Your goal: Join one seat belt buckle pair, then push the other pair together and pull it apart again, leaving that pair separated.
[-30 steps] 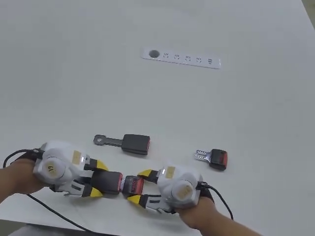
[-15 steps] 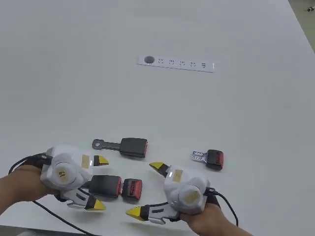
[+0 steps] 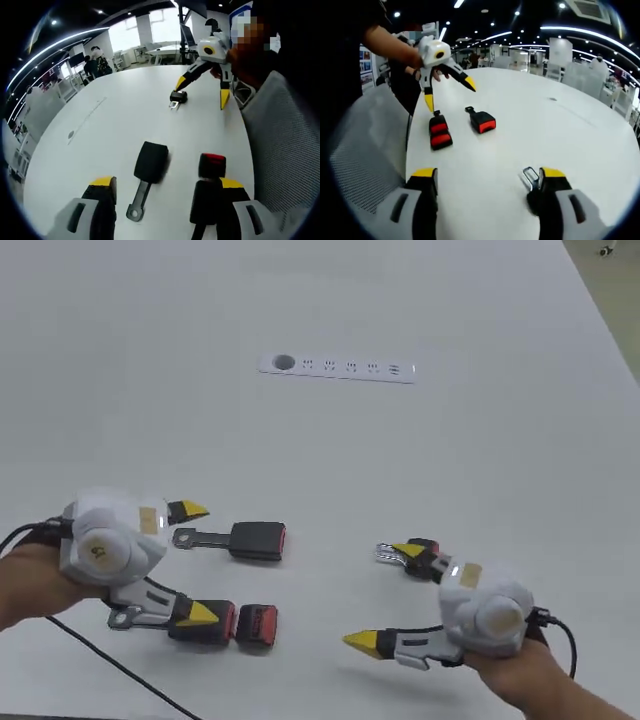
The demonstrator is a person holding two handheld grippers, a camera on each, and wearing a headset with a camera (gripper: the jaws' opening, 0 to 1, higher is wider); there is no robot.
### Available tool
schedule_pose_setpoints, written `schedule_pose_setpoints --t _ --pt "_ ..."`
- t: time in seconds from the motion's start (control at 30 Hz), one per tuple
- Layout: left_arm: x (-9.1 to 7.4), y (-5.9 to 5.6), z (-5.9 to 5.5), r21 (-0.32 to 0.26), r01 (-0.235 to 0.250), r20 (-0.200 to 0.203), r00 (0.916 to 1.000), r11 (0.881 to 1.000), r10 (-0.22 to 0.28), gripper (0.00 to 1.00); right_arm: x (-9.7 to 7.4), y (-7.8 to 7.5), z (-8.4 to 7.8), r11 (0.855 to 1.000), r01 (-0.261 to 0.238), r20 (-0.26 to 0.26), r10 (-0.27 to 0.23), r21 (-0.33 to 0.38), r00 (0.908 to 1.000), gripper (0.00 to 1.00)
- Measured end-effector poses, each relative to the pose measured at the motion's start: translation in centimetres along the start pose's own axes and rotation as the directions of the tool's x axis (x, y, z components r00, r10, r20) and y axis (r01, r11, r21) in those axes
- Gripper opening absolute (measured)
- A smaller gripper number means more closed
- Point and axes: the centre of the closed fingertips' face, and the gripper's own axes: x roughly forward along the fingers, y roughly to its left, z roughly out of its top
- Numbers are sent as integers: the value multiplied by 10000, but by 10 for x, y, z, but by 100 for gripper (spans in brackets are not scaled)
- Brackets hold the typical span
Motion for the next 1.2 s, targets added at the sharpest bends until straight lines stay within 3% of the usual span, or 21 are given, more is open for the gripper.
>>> schedule_pose_setpoints --t 0.07,0.23,0.43,0.63,0.83,0.9,0.93,1.0,1.2 --pt "3 6 8 -38 215 293 9993 9998 -213 87 -6 -13 -4 10000 47 -46 -47 -13 10000 83" --pt "9 20 12 13 233 205 9995 9997 -234 87 -15 -46 -16 9997 202 -384 -196 142 9991 83" --pt "23 27 4 -129 504 -2 9987 9986 -504 85 -19 -72 -36 9998 93 -964 -78 150 9953 83" --pt "41 25 -9 61 1056 -485 9933 9944 -1052 81 -13 -77 -53 9984 -556 -1588 546 -18 9858 77" --pt "59 31 -8 -88 1268 -439 9909 9919 -1270 75 -5 -73 -54 9928 -1169 -1887 1101 -251 9758 70" --pt "64 29 -8 -451 1447 -251 9890 9884 -1459 72 -2 -70 -55 9889 -1450 -2012 1354 -336 9701 66" --pt "67 29 -11 -441 1485 -370 9880 9879 -1501 70 -1 -69 -57 9863 -1532 -2130 1370 -617 9674 67" --pt "70 26 -14 -37 1584 -543 9859 9874 -1584 67 0 -69 -57 9852 -1553 -2139 1366 -727 9673 66" --pt "76 18 -15 173 1976 -510 9792 9801 -1965 56 -2 -71 -58 9744 -1887 -2356 1562 -1221 9592 62"
